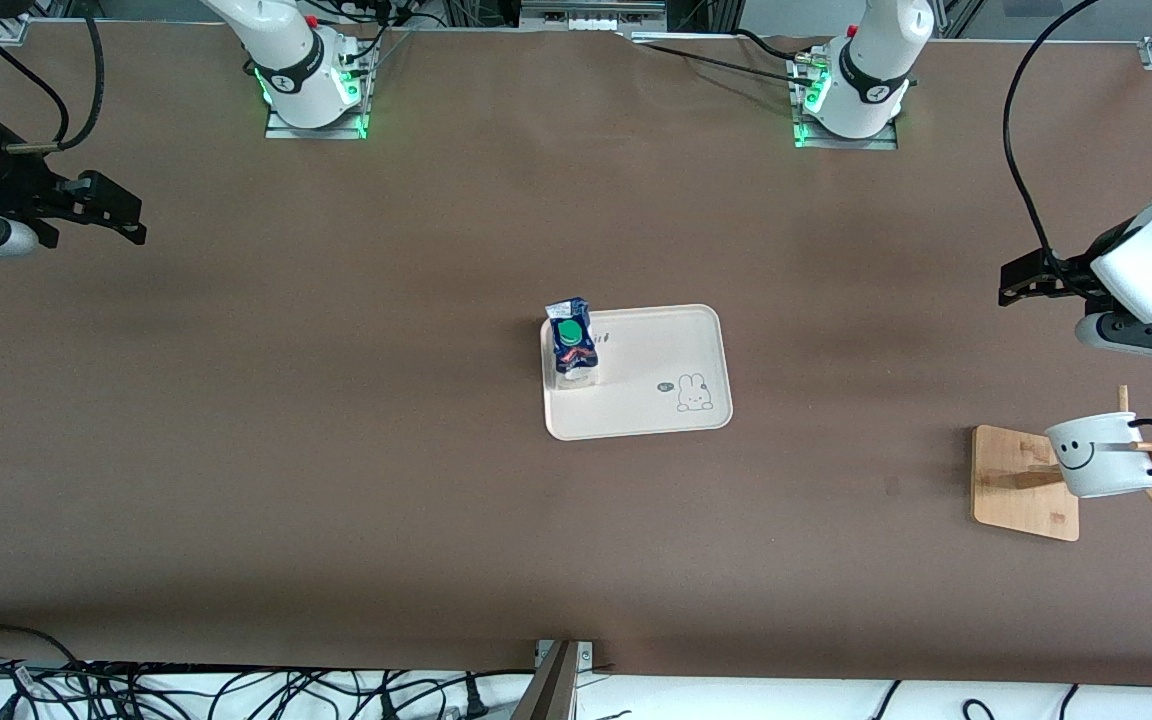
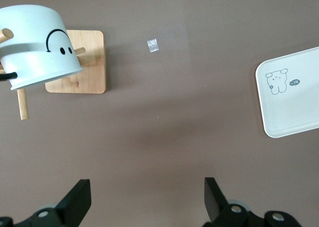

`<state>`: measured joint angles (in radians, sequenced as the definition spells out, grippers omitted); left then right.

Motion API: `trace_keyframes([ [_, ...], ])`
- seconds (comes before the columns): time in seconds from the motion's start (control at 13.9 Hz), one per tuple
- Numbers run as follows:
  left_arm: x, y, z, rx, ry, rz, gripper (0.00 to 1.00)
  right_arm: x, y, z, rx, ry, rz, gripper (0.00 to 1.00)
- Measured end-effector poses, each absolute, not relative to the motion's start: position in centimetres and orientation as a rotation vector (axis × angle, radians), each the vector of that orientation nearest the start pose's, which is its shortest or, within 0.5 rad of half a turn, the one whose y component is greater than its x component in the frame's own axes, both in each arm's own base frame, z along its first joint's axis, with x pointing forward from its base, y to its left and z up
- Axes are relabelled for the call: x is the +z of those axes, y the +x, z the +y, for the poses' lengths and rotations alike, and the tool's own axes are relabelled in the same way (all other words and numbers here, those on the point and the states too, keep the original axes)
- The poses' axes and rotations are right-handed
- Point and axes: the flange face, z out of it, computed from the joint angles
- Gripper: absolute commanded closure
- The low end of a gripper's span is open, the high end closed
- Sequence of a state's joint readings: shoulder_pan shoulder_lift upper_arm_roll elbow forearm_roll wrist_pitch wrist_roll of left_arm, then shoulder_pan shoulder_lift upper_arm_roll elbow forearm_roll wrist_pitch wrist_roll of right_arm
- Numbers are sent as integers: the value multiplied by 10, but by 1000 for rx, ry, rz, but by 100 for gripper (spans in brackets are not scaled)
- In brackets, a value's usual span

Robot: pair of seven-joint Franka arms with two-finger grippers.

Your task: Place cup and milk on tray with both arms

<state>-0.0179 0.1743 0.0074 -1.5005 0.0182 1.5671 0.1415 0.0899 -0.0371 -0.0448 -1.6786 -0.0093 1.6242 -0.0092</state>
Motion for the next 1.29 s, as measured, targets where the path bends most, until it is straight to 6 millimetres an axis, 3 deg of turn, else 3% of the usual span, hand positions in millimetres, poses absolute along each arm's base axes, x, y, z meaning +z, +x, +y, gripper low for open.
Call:
trace_keyframes([
  [0.86,558,603,-8,167,-3116,221,0,599,545,23,25,-3148,-86,0],
  [1.29,571,604,-11,124,-3117,229,0,599,545,23,25,-3148,-86,0],
])
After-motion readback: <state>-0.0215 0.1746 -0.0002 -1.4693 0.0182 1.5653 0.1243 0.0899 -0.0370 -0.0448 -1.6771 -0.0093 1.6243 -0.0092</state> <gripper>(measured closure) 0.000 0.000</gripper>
